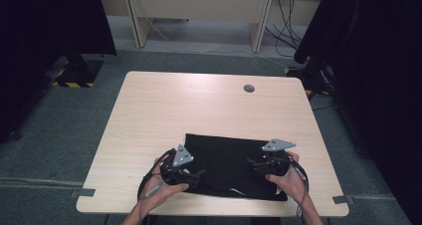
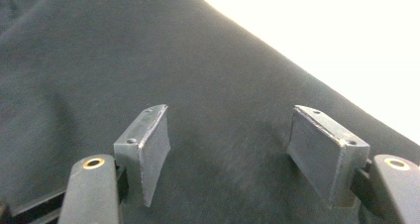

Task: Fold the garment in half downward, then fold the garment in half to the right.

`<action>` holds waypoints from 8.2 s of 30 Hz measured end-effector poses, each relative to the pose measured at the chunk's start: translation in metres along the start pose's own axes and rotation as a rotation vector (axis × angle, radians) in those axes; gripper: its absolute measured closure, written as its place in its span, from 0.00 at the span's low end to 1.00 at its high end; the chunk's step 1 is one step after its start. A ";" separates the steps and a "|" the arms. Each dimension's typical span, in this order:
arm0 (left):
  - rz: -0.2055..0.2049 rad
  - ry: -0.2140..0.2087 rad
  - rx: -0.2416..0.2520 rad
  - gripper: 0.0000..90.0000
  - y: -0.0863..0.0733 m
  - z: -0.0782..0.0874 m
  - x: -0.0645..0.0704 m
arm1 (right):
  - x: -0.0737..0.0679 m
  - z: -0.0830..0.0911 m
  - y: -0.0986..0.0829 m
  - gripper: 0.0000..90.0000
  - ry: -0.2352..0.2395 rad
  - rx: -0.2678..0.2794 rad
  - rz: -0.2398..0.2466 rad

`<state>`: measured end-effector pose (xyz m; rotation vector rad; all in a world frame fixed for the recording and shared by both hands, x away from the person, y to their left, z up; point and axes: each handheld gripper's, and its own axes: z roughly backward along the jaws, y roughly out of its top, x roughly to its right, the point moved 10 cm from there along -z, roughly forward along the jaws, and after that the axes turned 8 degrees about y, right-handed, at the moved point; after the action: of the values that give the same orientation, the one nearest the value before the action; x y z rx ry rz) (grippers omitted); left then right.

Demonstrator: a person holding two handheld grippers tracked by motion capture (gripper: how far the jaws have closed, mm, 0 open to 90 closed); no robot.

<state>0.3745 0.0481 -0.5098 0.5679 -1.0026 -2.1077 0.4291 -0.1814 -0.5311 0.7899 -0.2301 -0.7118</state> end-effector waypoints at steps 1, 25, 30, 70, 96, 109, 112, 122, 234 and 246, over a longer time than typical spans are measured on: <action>0.003 -0.001 -0.002 0.29 -0.004 0.004 0.001 | 0.001 -0.002 -0.001 0.36 -0.001 -0.008 -0.005; 0.047 -0.124 -0.024 0.88 -0.053 0.024 0.025 | 0.004 -0.008 -0.010 0.34 -0.021 -0.034 -0.051; 0.027 -0.068 -0.006 0.63 -0.040 0.026 0.018 | 0.004 -0.005 -0.009 0.34 -0.027 -0.044 -0.040; 0.121 -0.006 -0.006 0.28 0.022 -0.033 -0.031 | -0.006 0.033 -0.022 0.33 0.066 0.019 -0.057; 0.080 0.000 -0.038 0.18 -0.025 0.000 -0.014 | -0.016 0.042 -0.051 0.31 0.038 -0.017 -0.037; 0.111 -0.034 -0.025 0.13 -0.035 0.007 -0.015 | -0.012 0.043 -0.061 0.27 0.046 -0.055 -0.014; 0.119 -0.046 -0.026 0.12 -0.037 0.007 -0.013 | -0.006 0.047 -0.063 0.28 0.051 -0.054 -0.009; 0.126 -0.055 -0.034 0.05 -0.041 0.010 -0.010 | 0.016 0.058 -0.071 0.29 0.036 -0.048 -0.019; -0.095 -0.153 -0.016 0.76 -0.008 -0.035 0.079 | -0.015 0.030 0.020 0.23 0.103 0.077 0.023; -0.087 -0.156 -0.017 0.77 -0.008 -0.036 0.079 | -0.035 -0.023 0.068 0.29 0.160 0.051 0.081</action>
<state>0.3435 -0.0253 -0.5438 0.4512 -1.0618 -2.2635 0.4465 -0.1117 -0.4961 0.8770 -0.1351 -0.5654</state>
